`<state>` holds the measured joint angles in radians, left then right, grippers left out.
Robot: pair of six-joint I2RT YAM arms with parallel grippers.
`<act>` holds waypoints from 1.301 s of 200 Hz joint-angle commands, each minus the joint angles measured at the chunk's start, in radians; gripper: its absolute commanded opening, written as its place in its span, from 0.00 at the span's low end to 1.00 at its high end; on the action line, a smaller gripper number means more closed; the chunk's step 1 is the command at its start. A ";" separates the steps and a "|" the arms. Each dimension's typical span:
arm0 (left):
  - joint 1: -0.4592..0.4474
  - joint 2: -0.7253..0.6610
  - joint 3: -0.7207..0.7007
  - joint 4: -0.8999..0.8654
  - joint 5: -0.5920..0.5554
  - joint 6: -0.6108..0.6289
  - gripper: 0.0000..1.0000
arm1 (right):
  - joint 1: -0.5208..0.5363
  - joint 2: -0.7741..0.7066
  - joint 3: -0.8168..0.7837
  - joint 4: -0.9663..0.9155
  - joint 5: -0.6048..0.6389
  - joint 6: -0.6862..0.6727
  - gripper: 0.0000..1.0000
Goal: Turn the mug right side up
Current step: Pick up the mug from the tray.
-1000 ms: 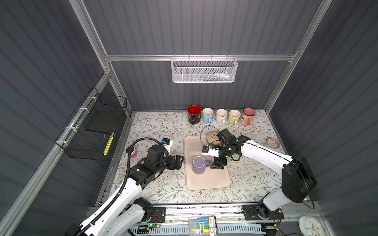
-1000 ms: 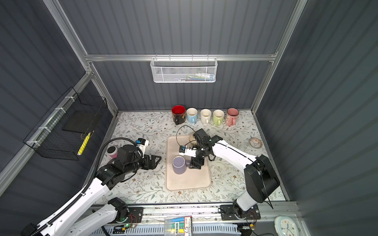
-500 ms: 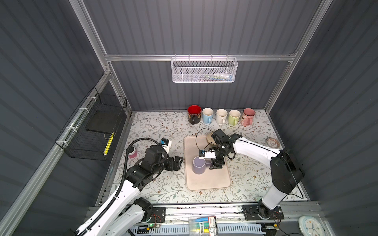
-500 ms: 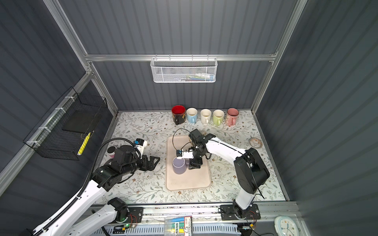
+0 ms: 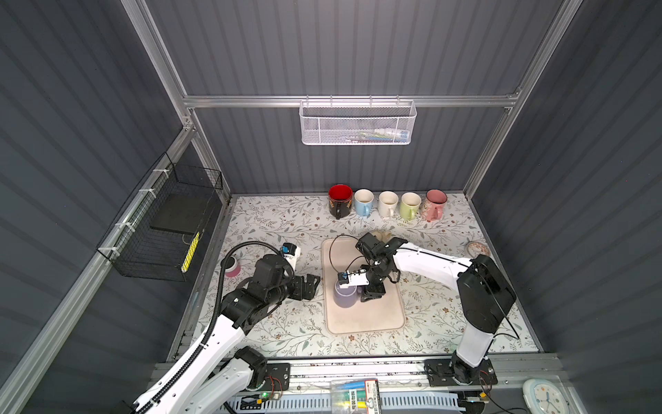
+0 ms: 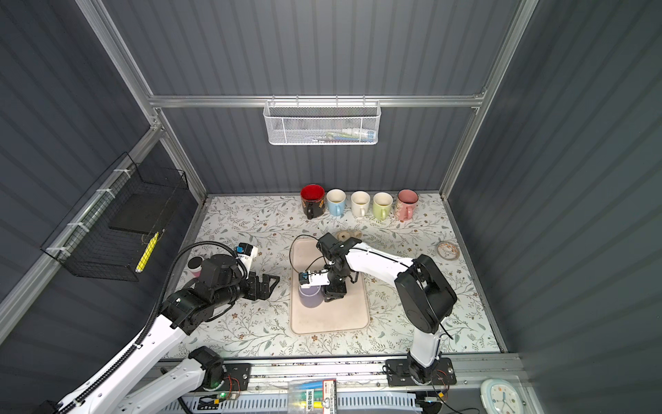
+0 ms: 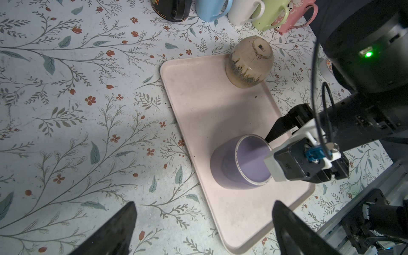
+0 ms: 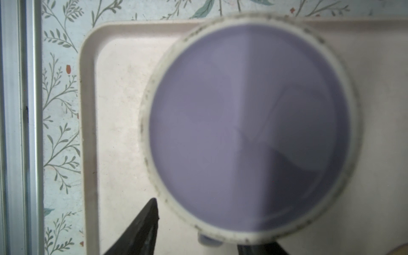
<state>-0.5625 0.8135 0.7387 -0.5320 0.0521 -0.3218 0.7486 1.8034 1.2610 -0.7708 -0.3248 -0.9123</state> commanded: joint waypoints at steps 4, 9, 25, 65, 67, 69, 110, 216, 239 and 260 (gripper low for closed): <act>-0.005 -0.007 0.026 -0.010 -0.005 0.020 0.96 | 0.024 -0.003 0.025 -0.039 0.049 0.041 0.51; -0.005 -0.005 0.026 -0.010 -0.003 0.019 0.96 | 0.030 0.002 0.029 -0.043 0.060 0.052 0.50; -0.005 -0.004 0.027 -0.010 -0.003 0.020 0.96 | 0.043 0.019 0.050 -0.057 0.095 0.087 0.50; -0.005 -0.008 0.026 -0.009 -0.008 0.019 0.96 | 0.061 0.062 0.104 -0.068 0.148 0.195 0.47; -0.005 -0.008 0.026 -0.010 -0.008 0.020 0.96 | 0.062 0.063 0.107 -0.068 0.150 0.201 0.46; -0.005 -0.007 0.026 -0.010 -0.008 0.019 0.96 | 0.063 0.064 0.110 -0.069 0.151 0.205 0.46; -0.005 -0.011 0.023 -0.012 -0.008 0.019 0.96 | 0.069 0.093 0.146 -0.077 0.180 0.269 0.38; -0.005 -0.015 0.015 -0.015 -0.014 0.016 0.96 | 0.086 0.083 0.156 -0.083 0.152 0.268 0.24; -0.005 -0.017 0.014 -0.017 -0.015 0.015 0.96 | 0.087 0.086 0.158 -0.084 0.152 0.272 0.24; -0.005 -0.018 0.014 -0.019 -0.017 0.014 0.96 | 0.087 0.085 0.162 -0.084 0.151 0.276 0.19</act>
<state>-0.5625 0.8131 0.7387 -0.5320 0.0448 -0.3210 0.8303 1.8915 1.3956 -0.8364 -0.1570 -0.6518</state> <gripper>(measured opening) 0.960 0.219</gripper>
